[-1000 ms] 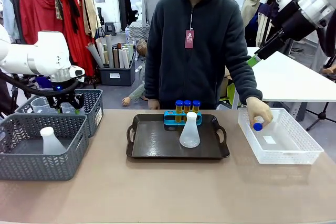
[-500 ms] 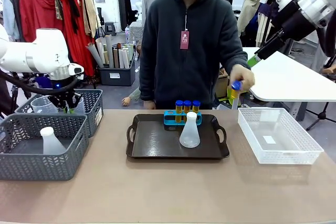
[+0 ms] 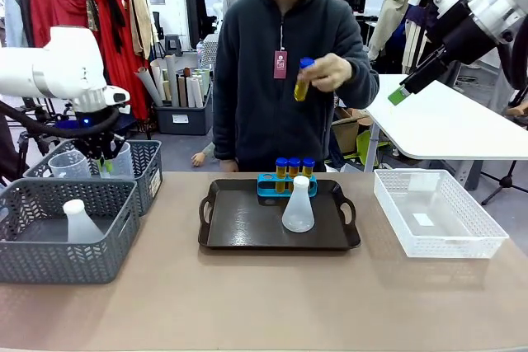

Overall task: Prepare the laboratory tools.
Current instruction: Pick up one Large Measuring Cup and place it on the Handle tray.

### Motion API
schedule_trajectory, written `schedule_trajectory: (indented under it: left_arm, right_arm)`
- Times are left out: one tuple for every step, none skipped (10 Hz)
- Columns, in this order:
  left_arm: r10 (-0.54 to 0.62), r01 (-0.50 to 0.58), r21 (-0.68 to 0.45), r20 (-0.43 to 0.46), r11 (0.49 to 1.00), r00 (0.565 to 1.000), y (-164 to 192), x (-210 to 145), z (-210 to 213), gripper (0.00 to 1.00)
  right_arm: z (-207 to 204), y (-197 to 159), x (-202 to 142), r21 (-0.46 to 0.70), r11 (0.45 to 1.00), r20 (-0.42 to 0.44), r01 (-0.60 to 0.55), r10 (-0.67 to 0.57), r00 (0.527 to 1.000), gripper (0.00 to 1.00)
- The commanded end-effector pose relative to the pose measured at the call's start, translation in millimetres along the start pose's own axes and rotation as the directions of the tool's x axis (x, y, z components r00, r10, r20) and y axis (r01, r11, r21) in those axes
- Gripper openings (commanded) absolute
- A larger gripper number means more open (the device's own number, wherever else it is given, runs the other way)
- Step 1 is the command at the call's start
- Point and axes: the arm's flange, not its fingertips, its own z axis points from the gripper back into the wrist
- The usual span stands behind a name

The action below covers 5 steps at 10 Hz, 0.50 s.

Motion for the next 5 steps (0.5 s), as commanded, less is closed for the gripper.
schedule_trajectory:
  left_arm:
    - [-0.048,0.048,-0.035,0.004,0.998,0.999,-3.4,-21.3,38.5,0.00]
    - [-0.066,0.067,-0.013,0.035,0.998,0.997,-8.0,-31.6,62.0,0.00]
    - [-0.116,0.117,-0.004,0.067,0.993,0.991,-12.0,-45.2,98.2,0.00]
    - [-0.135,0.134,0.019,0.071,0.991,0.988,-18.0,-56.6,123.2,0.00]
    - [-0.178,0.175,0.037,0.085,0.984,0.980,-26.3,-68.0,144.1,0.00]
  right_arm:
    - [1.1,0.3,0.1,0.012,1.000,0.014,-0.002,0.002,1.000,1.00]
    - [1.1,0.3,0.1,0.012,1.000,0.014,-0.002,0.002,1.000,1.00]
    - [1.1,0.3,0.1,0.012,1.000,0.014,-0.002,0.002,1.000,1.00]
    - [1.1,0.3,0.1,0.012,1.000,0.014,-0.002,0.002,1.000,1.00]
    - [1.1,0.3,0.1,0.012,1.000,0.014,-0.002,0.002,1.000,1.00]
